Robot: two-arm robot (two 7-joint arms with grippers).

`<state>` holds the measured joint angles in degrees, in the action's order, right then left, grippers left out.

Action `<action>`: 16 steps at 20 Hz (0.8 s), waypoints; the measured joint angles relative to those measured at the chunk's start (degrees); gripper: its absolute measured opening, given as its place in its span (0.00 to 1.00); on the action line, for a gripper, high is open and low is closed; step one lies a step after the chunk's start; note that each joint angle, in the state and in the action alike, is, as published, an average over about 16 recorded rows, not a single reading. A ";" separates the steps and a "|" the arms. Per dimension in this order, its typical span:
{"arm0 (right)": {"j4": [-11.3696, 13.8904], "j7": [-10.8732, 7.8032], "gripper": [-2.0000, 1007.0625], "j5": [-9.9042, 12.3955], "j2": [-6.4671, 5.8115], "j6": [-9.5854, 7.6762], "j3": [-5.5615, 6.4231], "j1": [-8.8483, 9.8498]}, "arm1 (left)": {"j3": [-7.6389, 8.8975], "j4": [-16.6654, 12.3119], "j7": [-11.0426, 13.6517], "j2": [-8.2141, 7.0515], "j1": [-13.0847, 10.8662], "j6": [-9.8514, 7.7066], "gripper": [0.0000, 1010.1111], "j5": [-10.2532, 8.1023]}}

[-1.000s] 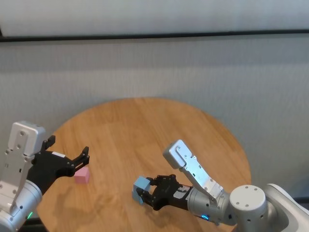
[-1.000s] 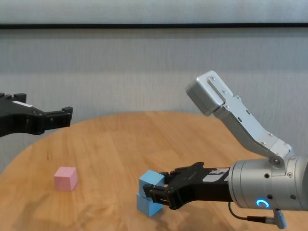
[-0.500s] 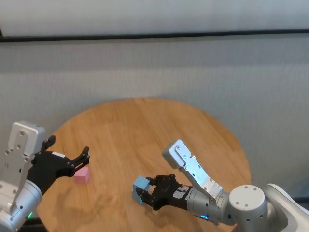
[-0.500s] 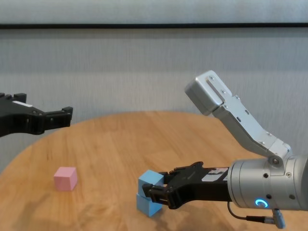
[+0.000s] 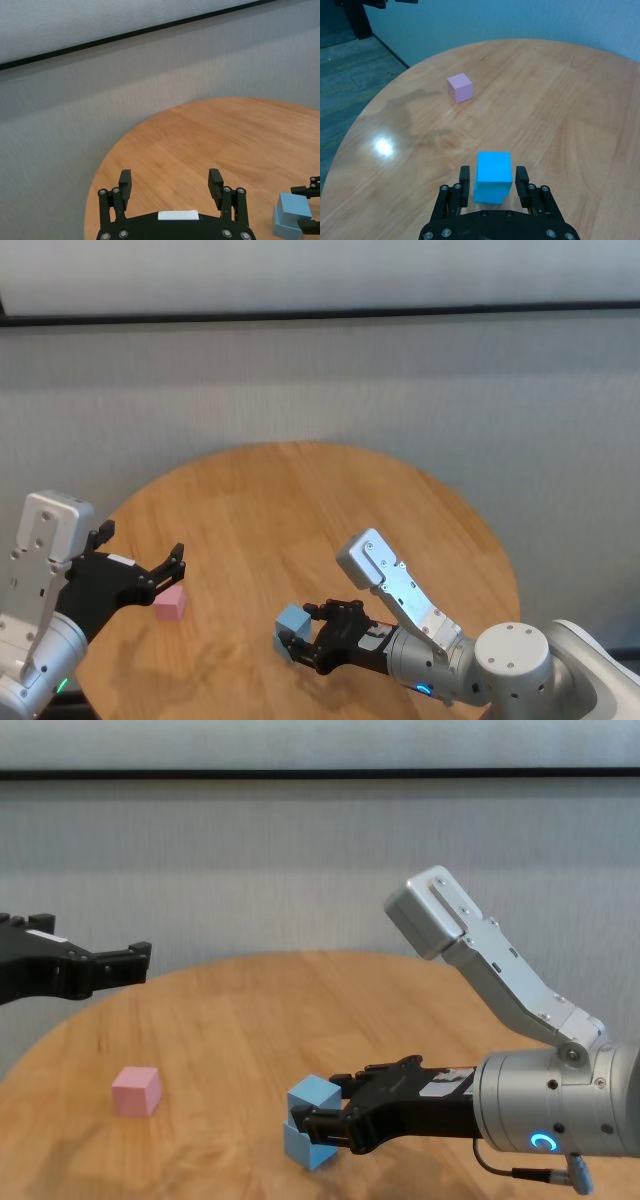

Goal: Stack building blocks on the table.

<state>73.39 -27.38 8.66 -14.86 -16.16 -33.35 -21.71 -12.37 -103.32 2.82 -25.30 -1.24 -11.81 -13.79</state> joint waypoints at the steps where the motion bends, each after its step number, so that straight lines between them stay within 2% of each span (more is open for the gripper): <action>1: 0.01 0.00 0.55 0.00 0.00 0.00 0.00 0.00 | 0.00 0.00 0.00 0.00 0.00 0.00 0.99 0.00; 6: 0.10 0.00 0.71 0.01 -0.03 0.09 0.01 0.05 | 0.00 0.00 0.00 0.00 0.00 0.00 0.99 0.00; 10: 0.84 0.04 0.83 0.19 -0.21 0.80 0.20 0.40 | 0.00 0.00 0.00 0.00 0.00 0.00 0.99 0.00; 13: 2.06 0.34 0.90 0.40 -0.50 2.11 0.57 1.00 | 0.00 0.00 0.00 0.00 0.00 0.00 0.99 0.00; 16: 3.71 1.50 0.95 0.43 -0.82 4.35 1.36 1.86 | 0.00 0.00 0.00 0.00 0.00 0.00 0.99 0.00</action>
<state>77.10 -25.88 9.09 -15.68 -11.81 -31.99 -19.85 -12.37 -103.32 2.82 -25.30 -1.24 -11.81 -13.79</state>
